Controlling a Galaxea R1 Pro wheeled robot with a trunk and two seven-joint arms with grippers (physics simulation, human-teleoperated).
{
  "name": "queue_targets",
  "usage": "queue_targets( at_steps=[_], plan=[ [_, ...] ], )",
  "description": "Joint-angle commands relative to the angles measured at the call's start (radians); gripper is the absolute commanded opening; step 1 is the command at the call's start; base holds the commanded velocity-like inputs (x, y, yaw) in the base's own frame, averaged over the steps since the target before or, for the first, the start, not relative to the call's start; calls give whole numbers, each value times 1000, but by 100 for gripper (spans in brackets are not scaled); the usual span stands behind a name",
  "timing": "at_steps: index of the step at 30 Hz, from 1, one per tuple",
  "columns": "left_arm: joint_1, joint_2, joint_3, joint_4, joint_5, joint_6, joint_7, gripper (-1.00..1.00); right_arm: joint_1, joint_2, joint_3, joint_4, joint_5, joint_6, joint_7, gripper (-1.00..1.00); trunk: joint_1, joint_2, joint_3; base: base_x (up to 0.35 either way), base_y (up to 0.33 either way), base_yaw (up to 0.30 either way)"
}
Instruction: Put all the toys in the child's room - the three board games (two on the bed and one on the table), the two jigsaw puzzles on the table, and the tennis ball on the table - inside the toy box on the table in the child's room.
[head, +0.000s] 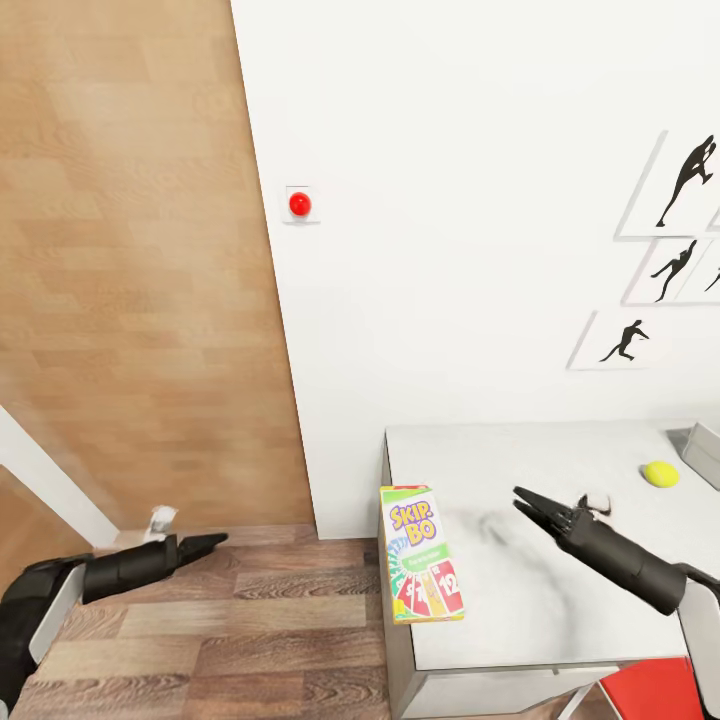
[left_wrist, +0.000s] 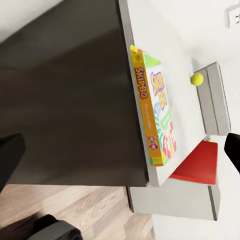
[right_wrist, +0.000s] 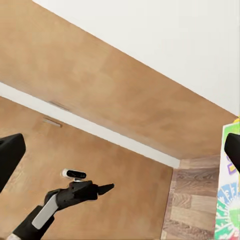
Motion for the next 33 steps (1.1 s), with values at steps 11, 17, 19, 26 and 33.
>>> queue_targets(
  at_steps=[11,17,19,26,33],
  plan=[
    [-6,-145,-35,34,-61,-25,284,100,134,-4,-87,-4,3,-128,302,100,1,-2,-2,0,0,0],
    [-69,-228,-42,134,-98,-53,400,100,143,-5,-91,-5,2,-142,318,100,1,-2,-2,0,0,0],
    [-98,-249,-44,182,-103,-75,422,100,144,-6,-92,-5,2,-142,320,100,1,-2,-2,0,0,0],
    [-185,-311,-46,391,-111,-201,461,100,145,-6,-99,-6,1,-139,322,100,1,-2,-2,0,0,0],
    [-216,-341,-46,460,-113,-243,469,100,146,-5,-101,-7,1,-139,322,100,1,-2,-2,0,0,0]
  ],
)
